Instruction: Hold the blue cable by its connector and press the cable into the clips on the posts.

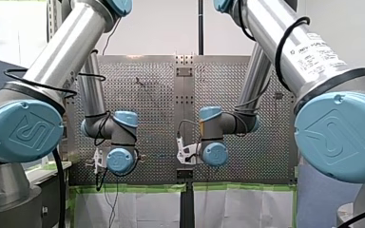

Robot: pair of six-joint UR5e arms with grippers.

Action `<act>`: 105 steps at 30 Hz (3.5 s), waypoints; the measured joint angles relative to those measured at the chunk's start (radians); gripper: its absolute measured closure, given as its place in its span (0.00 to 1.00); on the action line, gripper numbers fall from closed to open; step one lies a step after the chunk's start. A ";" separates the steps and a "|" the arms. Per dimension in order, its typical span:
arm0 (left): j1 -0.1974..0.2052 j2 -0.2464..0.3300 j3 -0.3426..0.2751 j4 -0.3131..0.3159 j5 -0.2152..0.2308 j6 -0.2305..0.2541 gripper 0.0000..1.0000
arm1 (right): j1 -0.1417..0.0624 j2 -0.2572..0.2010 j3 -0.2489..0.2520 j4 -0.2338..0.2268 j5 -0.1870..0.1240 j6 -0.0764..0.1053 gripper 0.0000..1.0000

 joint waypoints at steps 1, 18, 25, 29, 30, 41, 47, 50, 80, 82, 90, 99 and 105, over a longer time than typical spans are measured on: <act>0.000 0.000 0.000 0.000 0.000 0.000 1.00 | 0.000 0.000 0.000 0.000 0.000 0.000 1.00; -0.010 0.042 0.006 -0.063 -0.042 0.063 1.00 | -0.023 -0.037 -0.022 0.044 0.039 0.006 1.00; 0.006 0.112 0.008 -0.134 -0.042 0.115 1.00 | -0.027 -0.100 -0.034 0.108 0.004 0.060 1.00; 0.013 0.156 0.032 -0.177 -0.045 0.121 1.00 | -0.030 -0.139 -0.048 0.146 -0.033 0.072 1.00; 0.015 0.169 0.043 -0.190 -0.046 0.119 1.00 | -0.031 -0.148 -0.052 0.155 -0.042 0.074 1.00; 0.037 0.276 0.136 -0.297 -0.072 0.115 1.00 | -0.040 -0.256 -0.110 0.213 -0.107 0.101 1.00; 0.049 0.324 0.161 -0.345 -0.091 0.113 1.00 | -0.047 -0.254 -0.145 0.238 -0.110 0.106 1.00; 0.054 0.348 0.173 -0.368 -0.105 0.114 1.00 | -0.046 -0.240 -0.160 0.250 -0.116 0.103 1.00; 0.104 0.544 0.304 -0.552 -0.066 0.132 1.00 | 0.011 -0.190 -0.418 0.429 -0.150 0.063 1.00; 0.108 0.558 0.319 -0.558 -0.063 0.131 1.00 | 0.018 -0.191 -0.438 0.444 -0.150 0.060 1.00; 0.124 0.570 0.343 -0.575 -0.061 0.129 1.00 | 0.038 -0.193 -0.510 0.465 -0.149 0.067 1.00; 0.153 0.569 0.346 -0.577 -0.034 0.129 1.00 | 0.040 -0.193 -0.596 0.499 -0.151 0.088 1.00; 0.171 0.541 0.378 -0.602 0.001 0.123 1.00 | 0.034 -0.193 -0.619 0.507 -0.152 0.109 1.00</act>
